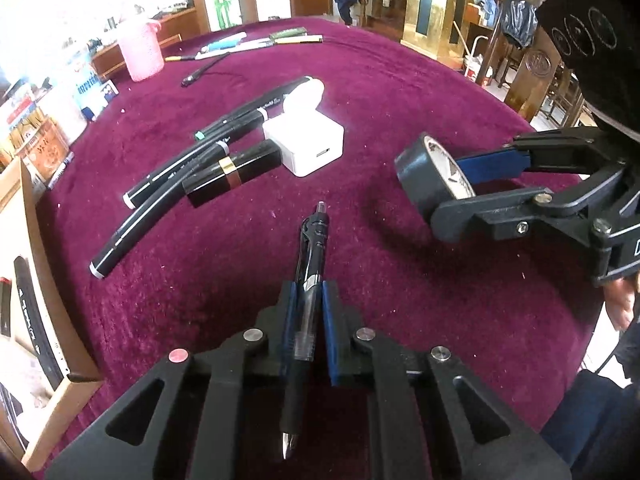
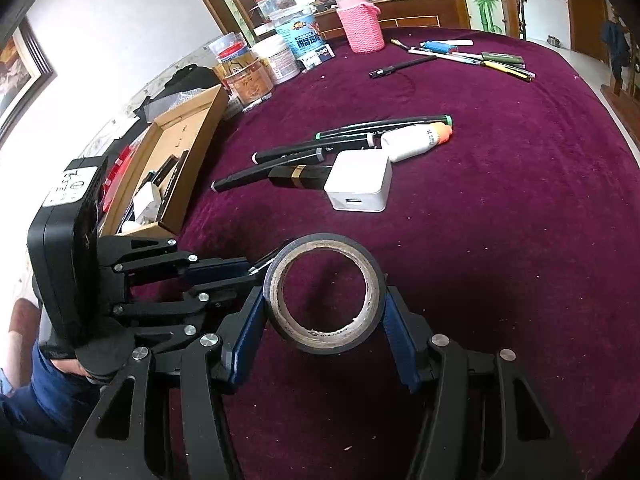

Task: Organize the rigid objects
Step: 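Carry the pen and the tape roll over the cardboard tray with both tools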

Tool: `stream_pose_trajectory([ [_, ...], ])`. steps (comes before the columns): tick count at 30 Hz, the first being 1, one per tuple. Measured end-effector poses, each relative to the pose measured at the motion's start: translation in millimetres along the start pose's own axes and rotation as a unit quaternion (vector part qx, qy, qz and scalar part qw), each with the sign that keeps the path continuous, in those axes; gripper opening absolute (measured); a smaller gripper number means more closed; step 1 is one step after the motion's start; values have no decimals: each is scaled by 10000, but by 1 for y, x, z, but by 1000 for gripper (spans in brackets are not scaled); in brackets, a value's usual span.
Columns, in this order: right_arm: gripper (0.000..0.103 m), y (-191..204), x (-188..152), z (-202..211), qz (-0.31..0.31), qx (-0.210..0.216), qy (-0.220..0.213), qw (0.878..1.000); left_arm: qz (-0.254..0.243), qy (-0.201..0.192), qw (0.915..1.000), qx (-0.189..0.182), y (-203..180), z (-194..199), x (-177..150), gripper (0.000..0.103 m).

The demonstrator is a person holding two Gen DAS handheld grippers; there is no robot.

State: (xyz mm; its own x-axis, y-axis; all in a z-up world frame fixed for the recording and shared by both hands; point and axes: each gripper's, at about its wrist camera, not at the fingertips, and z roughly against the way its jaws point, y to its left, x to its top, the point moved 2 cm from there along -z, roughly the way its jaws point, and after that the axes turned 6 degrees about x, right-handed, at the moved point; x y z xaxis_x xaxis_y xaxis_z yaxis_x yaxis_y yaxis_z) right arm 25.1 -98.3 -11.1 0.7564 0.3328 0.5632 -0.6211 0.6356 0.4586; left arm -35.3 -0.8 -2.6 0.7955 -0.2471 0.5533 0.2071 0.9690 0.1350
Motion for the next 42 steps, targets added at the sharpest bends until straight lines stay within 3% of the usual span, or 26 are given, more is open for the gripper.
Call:
stream_pose_trajectory([
  [7, 53, 11, 7, -2, 94, -51, -45, 9999, 805, -464, 9951, -330, 32, 18, -7, 10],
  [13, 53, 42, 27, -10, 376, -28, -122, 9992, 1363, -983, 9856, -199, 73, 53, -10, 10],
  [22, 53, 109, 66, -37, 950, 126, -59, 9954, 2059, -1383, 9687, -26, 144, 89, -34, 10],
  [31, 53, 175, 121, -90, 1188, 668, 185, 9905, 2662, -1301, 9543, 404, 232, 109, -53, 10],
  [42, 53, 208, 189, -187, 1011, 513, 523, 9922, 3093, -845, 9446, 708, 301, 78, -41, 10],
])
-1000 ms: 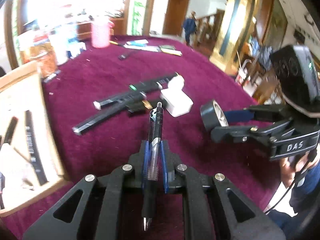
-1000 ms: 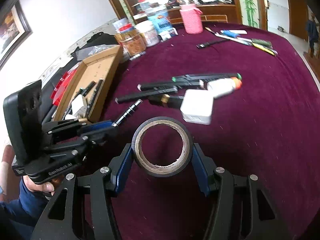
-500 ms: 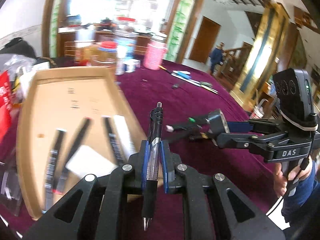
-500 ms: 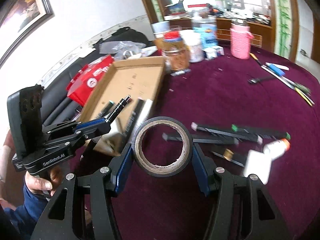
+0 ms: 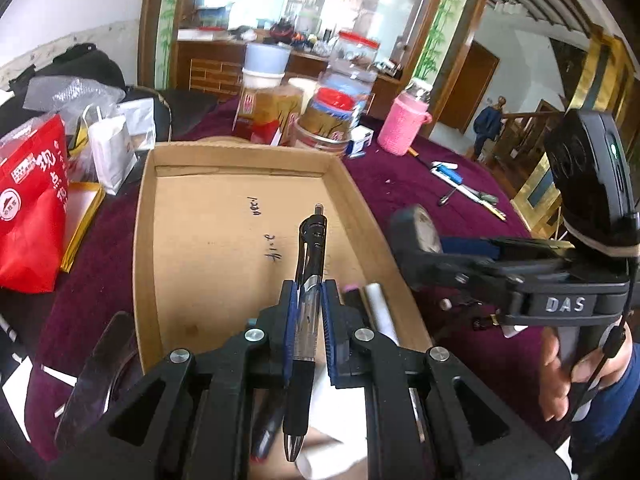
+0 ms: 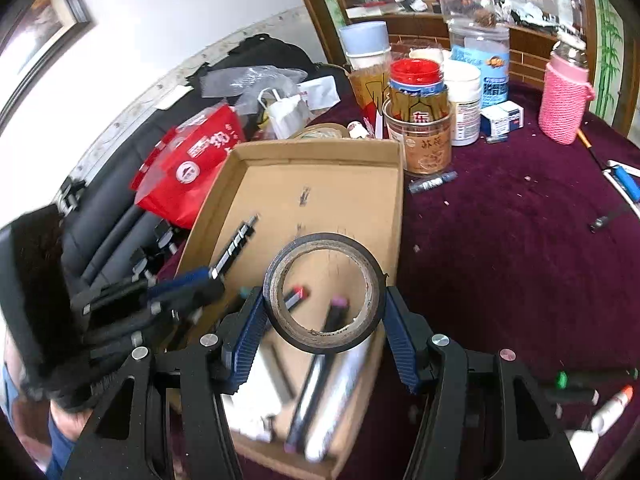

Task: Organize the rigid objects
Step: 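Carry the pen and the tape roll over the cardboard tray with both tools, then lower the pen and tape roll into the tray and open both tools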

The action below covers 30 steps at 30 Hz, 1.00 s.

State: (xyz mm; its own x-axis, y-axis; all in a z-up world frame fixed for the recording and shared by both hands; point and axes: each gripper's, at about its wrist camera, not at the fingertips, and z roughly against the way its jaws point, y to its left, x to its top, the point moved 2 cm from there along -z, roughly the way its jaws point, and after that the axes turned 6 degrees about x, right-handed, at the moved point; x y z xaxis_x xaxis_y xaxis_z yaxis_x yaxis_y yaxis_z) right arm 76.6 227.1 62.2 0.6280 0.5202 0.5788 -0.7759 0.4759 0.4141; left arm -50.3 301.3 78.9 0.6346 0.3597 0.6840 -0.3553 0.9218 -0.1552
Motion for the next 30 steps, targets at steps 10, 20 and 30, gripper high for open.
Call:
stream_pose_trajectory([
  [10, 53, -9, 27, -63, -357, -221, 229, 9989, 575, 399, 9975, 110, 23, -44, 14, 10],
  [20, 53, -12, 32, -77, -390, -358, 240, 9983, 835, 467, 9954, 50, 31, -57, 19, 10],
  [30, 53, -10, 30, -80, -422, -232, 301, 9984, 835, 572, 9948, 88, 35, -61, 15, 12],
])
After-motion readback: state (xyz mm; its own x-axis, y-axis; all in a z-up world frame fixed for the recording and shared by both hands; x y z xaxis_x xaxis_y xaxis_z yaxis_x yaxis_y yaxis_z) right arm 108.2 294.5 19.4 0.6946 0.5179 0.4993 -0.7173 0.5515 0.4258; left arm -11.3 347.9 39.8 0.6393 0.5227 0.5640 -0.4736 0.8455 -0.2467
